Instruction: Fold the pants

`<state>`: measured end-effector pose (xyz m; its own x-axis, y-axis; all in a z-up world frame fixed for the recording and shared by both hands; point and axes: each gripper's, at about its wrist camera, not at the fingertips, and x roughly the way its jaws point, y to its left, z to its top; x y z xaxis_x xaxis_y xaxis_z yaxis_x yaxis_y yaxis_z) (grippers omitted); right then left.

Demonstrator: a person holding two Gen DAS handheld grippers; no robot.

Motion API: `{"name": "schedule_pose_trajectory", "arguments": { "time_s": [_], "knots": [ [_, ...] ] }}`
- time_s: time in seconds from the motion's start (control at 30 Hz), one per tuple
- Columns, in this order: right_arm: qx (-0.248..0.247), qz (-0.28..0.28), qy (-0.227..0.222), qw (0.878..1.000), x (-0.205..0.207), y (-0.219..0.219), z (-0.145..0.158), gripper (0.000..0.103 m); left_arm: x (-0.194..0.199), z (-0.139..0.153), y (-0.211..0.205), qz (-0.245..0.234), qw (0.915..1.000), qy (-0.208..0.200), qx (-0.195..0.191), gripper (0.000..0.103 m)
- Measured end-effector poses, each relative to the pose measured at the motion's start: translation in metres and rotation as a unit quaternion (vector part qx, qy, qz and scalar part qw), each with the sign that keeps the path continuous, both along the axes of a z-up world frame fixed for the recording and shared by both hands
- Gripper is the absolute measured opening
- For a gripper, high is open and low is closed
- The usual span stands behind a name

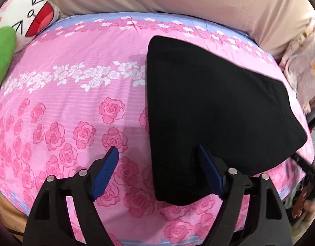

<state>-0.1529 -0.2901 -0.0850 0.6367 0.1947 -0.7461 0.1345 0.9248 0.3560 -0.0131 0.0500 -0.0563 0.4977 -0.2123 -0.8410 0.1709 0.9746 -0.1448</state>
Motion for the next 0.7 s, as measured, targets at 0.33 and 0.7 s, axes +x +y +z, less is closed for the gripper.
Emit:
{"name": "schedule_pose_trajectory", "arguments": {
  "time_s": [0.33, 0.7],
  "knots": [
    [0.150, 0.005, -0.062, 0.987, -0.014, -0.017, 0.053, 0.090, 0.005, -0.004, -0.008, -0.030, 0.9871, 0.074, -0.139, 0.098],
    [0.186, 0.019, 0.004, 0.982, 0.040, 0.010, 0.017, 0.081, 0.031, -0.018, -0.021, -0.040, 0.9786, 0.094, -0.178, 0.085]
  ]
}}
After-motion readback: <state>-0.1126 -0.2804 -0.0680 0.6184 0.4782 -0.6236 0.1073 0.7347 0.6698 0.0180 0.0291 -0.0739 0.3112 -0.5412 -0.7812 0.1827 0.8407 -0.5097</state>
